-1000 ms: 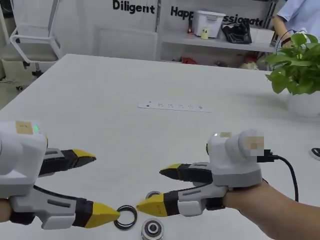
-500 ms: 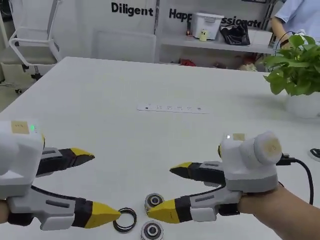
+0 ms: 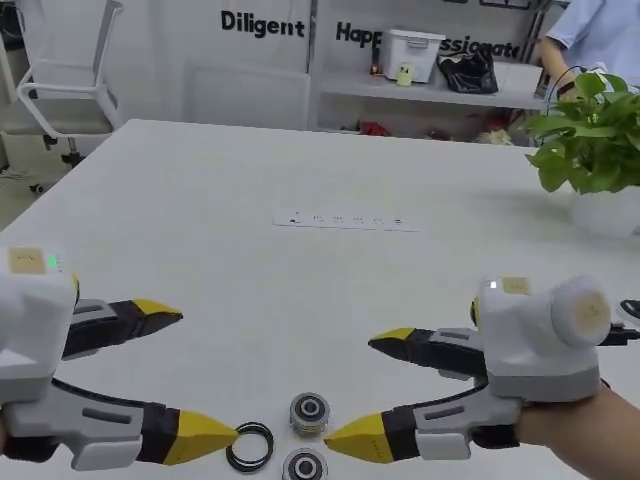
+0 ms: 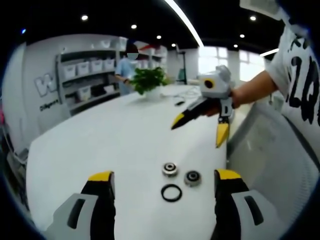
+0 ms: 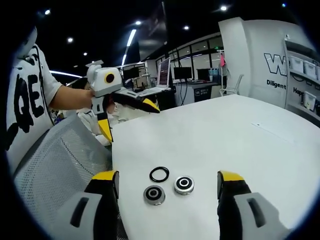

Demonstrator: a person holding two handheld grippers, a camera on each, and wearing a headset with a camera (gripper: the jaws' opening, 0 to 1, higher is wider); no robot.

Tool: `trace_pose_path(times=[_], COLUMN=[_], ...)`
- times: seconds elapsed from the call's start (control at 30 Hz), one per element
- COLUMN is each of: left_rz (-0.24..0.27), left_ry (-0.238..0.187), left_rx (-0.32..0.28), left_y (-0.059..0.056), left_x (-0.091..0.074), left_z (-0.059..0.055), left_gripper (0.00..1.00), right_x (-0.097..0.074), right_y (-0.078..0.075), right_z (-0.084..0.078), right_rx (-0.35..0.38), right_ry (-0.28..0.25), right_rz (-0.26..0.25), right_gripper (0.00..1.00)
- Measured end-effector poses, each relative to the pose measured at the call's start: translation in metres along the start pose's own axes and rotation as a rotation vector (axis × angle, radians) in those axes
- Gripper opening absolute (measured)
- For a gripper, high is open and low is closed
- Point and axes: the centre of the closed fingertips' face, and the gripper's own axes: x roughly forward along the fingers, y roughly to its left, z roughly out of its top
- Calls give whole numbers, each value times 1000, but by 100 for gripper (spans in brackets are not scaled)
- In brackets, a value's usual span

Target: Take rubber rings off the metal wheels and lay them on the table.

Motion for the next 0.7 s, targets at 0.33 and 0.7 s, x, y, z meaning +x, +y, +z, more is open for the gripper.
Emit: trace_pose_path(times=[0.33, 0.7], left_rz=[7, 14], left_ry=[2, 7], left_rx=[-4, 2], left_y=[-1, -3], left_x=[-3, -5], left_z=[-4, -8], left_gripper=[83, 85], right_x=[-10, -20], right_y=[-1, -3], right_z=[-8, -19], right_rx=[-28, -22], right_ry=[12, 20], right_rz=[-23, -51], right_gripper=[79, 79])
